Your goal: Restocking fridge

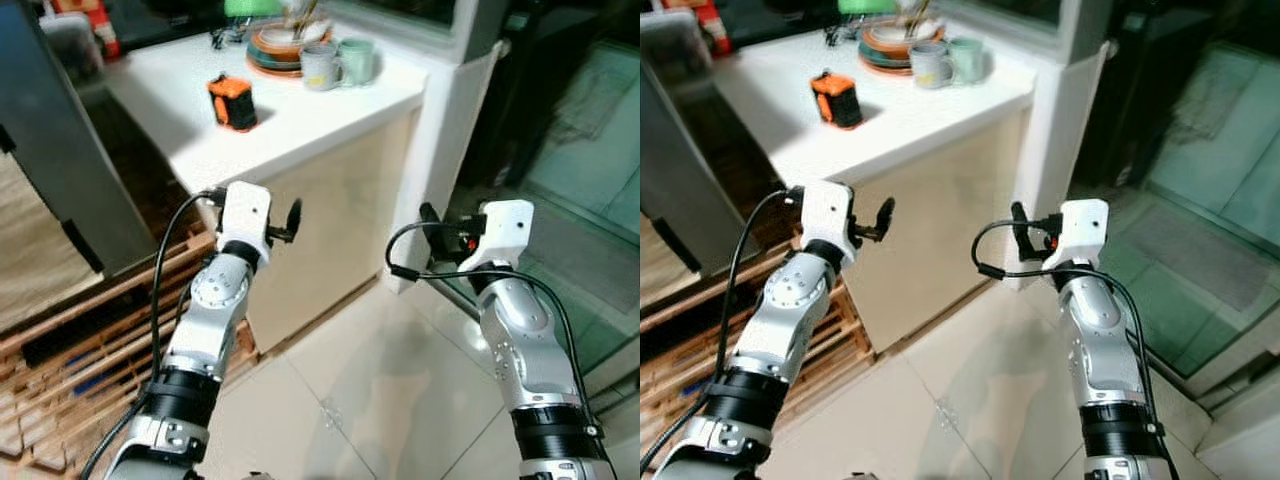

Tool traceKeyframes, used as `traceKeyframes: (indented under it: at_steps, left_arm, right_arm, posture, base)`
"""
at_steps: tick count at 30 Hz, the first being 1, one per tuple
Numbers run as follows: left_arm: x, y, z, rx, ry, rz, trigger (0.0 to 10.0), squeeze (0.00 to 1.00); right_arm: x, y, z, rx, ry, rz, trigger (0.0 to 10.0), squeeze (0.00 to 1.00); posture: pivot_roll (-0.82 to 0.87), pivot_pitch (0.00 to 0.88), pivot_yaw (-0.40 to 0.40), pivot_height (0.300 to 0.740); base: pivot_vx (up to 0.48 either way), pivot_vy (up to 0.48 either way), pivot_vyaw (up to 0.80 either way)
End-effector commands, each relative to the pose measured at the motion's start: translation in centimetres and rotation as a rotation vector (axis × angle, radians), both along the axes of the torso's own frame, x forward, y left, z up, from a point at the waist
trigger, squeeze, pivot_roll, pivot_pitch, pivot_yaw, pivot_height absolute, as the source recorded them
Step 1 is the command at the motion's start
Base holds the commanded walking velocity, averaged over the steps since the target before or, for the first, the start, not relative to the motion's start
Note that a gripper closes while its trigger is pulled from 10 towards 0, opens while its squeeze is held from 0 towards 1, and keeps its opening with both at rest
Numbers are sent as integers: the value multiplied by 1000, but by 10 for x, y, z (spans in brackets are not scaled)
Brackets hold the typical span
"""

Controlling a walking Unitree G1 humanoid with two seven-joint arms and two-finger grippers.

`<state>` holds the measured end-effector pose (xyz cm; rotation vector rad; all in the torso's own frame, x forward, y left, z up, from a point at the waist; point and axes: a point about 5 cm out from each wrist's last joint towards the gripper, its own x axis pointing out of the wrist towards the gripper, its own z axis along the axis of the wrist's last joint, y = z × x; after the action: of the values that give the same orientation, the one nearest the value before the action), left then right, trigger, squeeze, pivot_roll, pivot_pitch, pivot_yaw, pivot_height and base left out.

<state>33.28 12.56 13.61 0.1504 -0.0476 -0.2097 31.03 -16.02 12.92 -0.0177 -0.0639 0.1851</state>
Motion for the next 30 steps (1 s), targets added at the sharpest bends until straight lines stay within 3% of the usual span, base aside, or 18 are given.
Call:
traceKeyframes:
  at_steps: [1,6,10,15,23,30]
  left_arm:
    - [-1,6,-3,5,13,21,10000,0]
    - [-2,12,-7,-74,51,40,10000,0]
    - [-4,16,-4,-117,38,56,10000,0]
    - [-3,17,-3,-128,29,61,10000,0]
    - [-2,20,-4,-127,40,53,10000,0]
    - [0,20,-4,-119,40,35,10000,0]
  right_arm:
    - [0,12,4,-12,-28,48,10000,0]
    - [0,15,-3,-8,1,69,10000,0]
    - [4,3,-8,23,45,-10,10000,0]
    - [5,-2,-10,2,55,-28,10000,0]
    - [5,13,-9,-17,31,54,10000,0]
    - [8,15,-10,-6,36,65,10000,0]
  posture:
    - [-187,0,52,740]
    - [-184,0,66,740]
    - [-184,0,66,740]
    - [-176,0,60,740]
    - [-167,0,69,740]
    - [-162,0,70,740]
  base:
    - [0,0,456]
    - [0,166,444]
    - [0,442,0]
    - [0,425,538]
    - [-150,420,512]
    - [-171,420,466]
